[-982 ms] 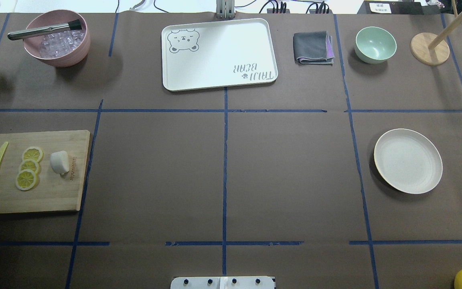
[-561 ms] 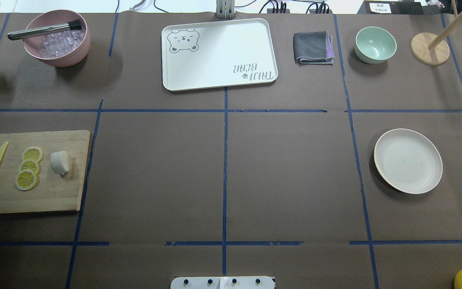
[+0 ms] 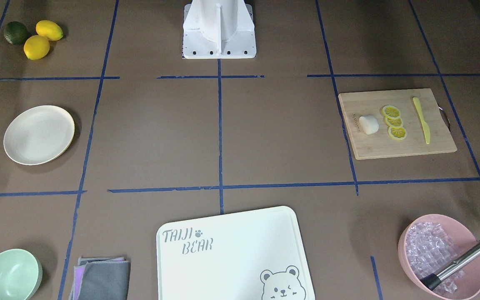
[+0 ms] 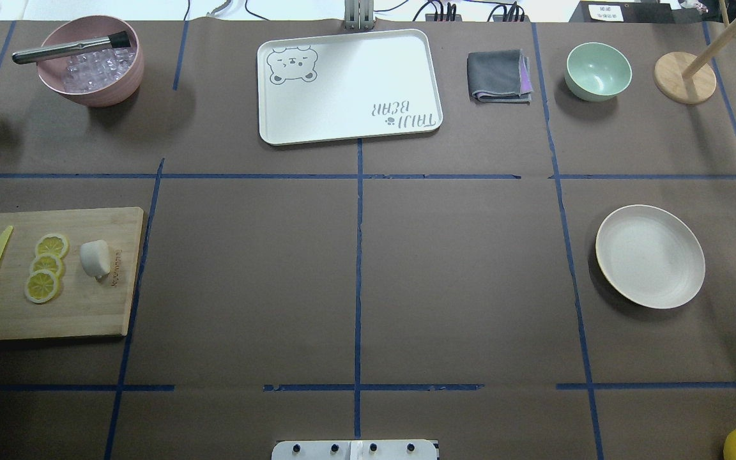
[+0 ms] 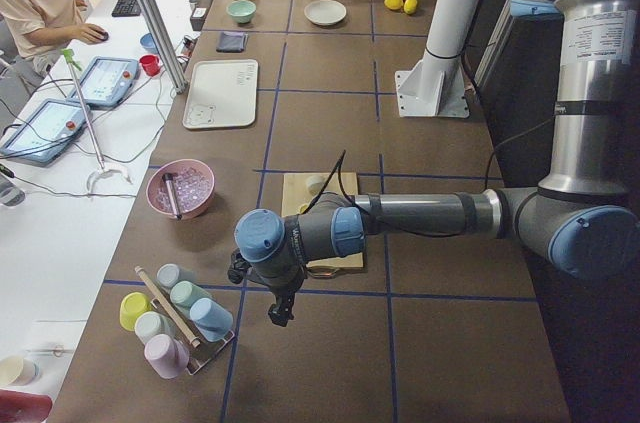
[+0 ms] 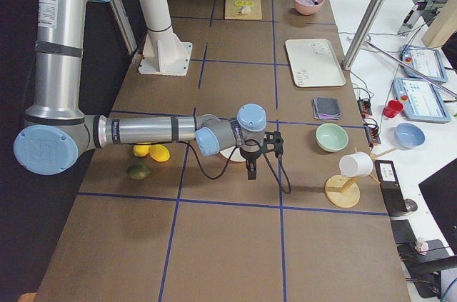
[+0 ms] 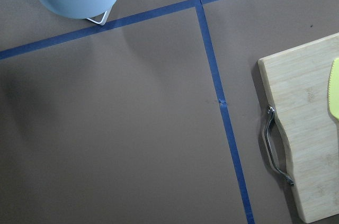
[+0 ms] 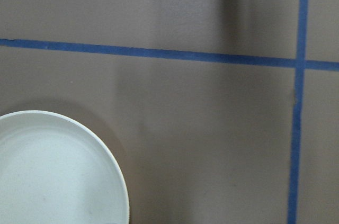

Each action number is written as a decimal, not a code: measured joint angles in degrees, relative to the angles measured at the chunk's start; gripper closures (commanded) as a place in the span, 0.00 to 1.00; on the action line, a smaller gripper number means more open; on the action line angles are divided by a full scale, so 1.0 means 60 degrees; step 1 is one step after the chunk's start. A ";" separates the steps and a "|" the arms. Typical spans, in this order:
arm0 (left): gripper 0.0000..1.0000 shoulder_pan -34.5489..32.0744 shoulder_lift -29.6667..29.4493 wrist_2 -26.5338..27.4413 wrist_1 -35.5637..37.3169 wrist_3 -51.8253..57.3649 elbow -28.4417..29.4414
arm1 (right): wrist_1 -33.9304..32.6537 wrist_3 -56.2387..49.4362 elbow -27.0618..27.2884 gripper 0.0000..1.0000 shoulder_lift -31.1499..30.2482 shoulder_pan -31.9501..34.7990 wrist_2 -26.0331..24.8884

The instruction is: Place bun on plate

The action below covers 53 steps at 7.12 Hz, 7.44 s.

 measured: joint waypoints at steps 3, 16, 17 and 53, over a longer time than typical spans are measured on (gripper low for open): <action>0.00 0.0000 0.0000 -0.0007 0.0000 0.0000 0.0007 | 0.2349 0.2551 -0.0376 0.10 -0.0284 -0.1570 -0.0697; 0.00 0.0014 0.0015 0.0001 0.0000 0.0000 0.0018 | 0.3622 0.3337 -0.0272 1.00 0.1421 -0.2689 -0.1051; 0.00 0.0015 0.0016 0.0004 0.0000 0.0000 0.0024 | 0.3570 0.3921 -0.0241 1.00 0.2105 -0.3049 -0.1095; 0.00 0.6974 -0.0755 0.1892 -0.3822 -1.3005 -0.3079 | -0.5175 -0.6706 -0.0098 0.00 0.0656 0.3426 -0.0076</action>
